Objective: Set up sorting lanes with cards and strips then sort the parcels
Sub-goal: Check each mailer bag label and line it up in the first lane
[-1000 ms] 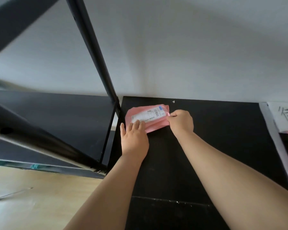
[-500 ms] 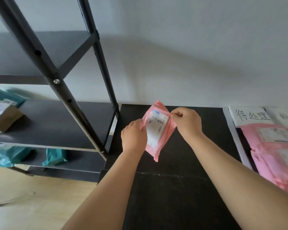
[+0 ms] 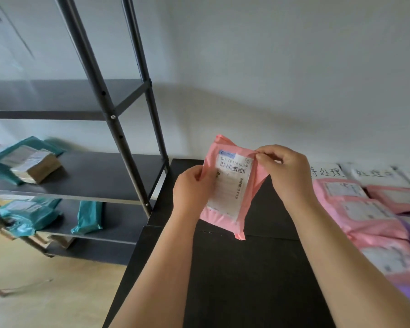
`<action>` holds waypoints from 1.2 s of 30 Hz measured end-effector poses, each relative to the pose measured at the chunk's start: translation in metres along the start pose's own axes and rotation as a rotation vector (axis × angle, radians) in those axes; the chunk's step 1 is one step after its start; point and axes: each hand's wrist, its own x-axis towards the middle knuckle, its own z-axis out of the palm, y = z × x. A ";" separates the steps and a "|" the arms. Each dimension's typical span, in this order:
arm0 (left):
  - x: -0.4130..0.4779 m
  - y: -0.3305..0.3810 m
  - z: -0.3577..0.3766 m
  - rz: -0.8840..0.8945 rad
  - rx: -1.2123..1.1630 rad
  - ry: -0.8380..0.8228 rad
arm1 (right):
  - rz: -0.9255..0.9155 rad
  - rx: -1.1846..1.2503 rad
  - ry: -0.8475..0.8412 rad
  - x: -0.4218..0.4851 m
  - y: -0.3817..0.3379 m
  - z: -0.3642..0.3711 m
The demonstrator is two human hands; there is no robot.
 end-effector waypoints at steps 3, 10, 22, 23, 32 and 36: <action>-0.031 0.015 -0.009 -0.031 -0.159 0.015 | 0.001 0.089 0.054 -0.019 -0.018 -0.017; -0.075 0.037 -0.037 -0.093 -0.446 0.114 | 0.116 0.086 0.258 -0.066 -0.043 -0.035; -0.099 0.038 -0.095 -0.045 -0.512 0.023 | 0.071 0.051 0.202 -0.103 -0.084 -0.001; -0.100 0.035 -0.101 -0.046 -0.518 0.027 | 0.068 0.031 0.190 -0.106 -0.085 -0.001; -0.100 0.026 -0.138 -0.012 -0.525 0.009 | -0.131 -0.339 0.317 -0.127 -0.100 0.013; -0.095 0.022 -0.144 -0.008 -0.535 -0.011 | 0.074 0.017 0.231 -0.125 -0.108 0.015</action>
